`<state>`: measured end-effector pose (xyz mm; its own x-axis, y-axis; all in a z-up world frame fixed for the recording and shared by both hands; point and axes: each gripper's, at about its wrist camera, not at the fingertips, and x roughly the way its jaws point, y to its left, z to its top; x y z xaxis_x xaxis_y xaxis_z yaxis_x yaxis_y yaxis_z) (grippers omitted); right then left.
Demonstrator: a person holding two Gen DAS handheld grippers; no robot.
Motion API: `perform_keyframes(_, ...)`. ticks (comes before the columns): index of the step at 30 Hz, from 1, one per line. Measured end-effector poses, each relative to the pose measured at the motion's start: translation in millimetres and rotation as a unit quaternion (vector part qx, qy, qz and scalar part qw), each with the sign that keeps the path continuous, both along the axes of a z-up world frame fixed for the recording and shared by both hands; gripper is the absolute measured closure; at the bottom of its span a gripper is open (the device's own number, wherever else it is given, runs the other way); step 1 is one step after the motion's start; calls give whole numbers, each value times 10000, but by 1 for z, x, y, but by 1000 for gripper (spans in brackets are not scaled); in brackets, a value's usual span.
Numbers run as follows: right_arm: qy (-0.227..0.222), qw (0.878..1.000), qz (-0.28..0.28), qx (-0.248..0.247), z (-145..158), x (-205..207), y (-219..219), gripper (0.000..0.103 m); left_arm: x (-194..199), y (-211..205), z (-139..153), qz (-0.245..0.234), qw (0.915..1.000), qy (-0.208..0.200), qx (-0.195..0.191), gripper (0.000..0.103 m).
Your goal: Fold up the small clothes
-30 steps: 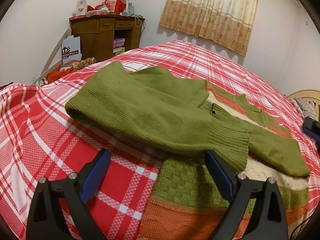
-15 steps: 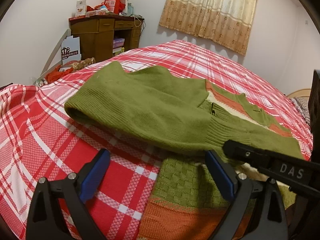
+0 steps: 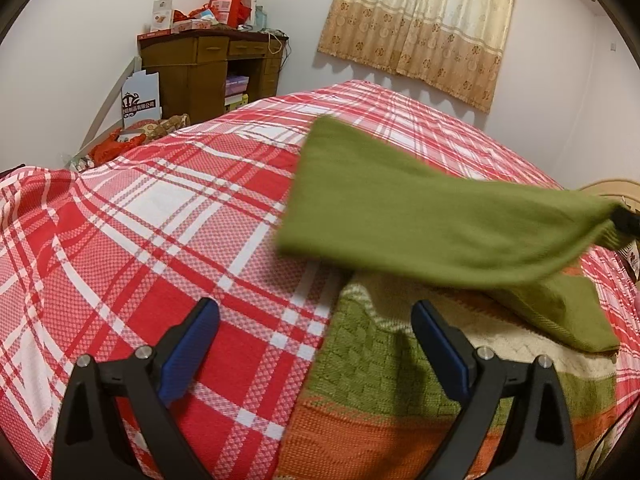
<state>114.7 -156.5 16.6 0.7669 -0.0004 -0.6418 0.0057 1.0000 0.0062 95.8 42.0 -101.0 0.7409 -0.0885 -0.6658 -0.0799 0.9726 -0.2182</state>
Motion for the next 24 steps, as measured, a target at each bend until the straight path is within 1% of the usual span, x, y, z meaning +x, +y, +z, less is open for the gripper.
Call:
perform_keyframes(3, -62, 9989, -470, -29, 3, -14, -40, 94, 1, 0, 0, 14, 10000, 33, 51, 4)
perform_keyframes(6, -117, 9955, -933, -69, 4, -26, -70, 94, 2, -1, 0, 27, 9999, 65, 114, 4)
perform_keyframes(7, -118, 9941, -1082, 17, 1, -30, -82, 94, 2, -2, 0, 31, 9999, 77, 130, 4)
perform_keyframes(10, -27, 9926, -1198, 201, -9, -31, -96, 94, 3, -2, 0, 37, 9998, 121, 169, 4)
perform_keyframes(13, 77, 9930, -1170, 151, -17, -31, -98, 94, 7, -7, 2, 66, 9990, 269, 349, 4)
perform_keyframes(16, 52, 9934, -1149, -30, -16, -31, -90, 94, 24, -16, 5, 325, 9945, 619, 786, 4)
perform_keyframes(18, -3, 9936, -1125, -52, -13, -33, -88, 94, 34, -17, 7, 448, 9930, 698, 847, 4)
perform_keyframes(20, -52, 9934, -1141, -105, -9, -37, -89, 94, 45, -11, 7, 708, 9895, 786, 984, 1)
perform_keyframes(21, -38, 9929, -1176, -178, -9, -39, -91, 94, 48, -7, 6, 829, 9875, 895, 998, 0)
perform_keyframes(22, 10, 9925, -1200, -218, -12, -39, -93, 94, 50, 0, 3, 873, 9881, 981, 804, 0)
perform_keyframes(23, 114, 9922, -1219, -224, -18, -40, -97, 94, 47, 3, 2, 886, 9892, 943, 694, 0)
perform_keyframes(24, 192, 9920, -1230, -215, -24, -41, -99, 94, 44, 2, 2, 882, 9891, 893, 767, 0)
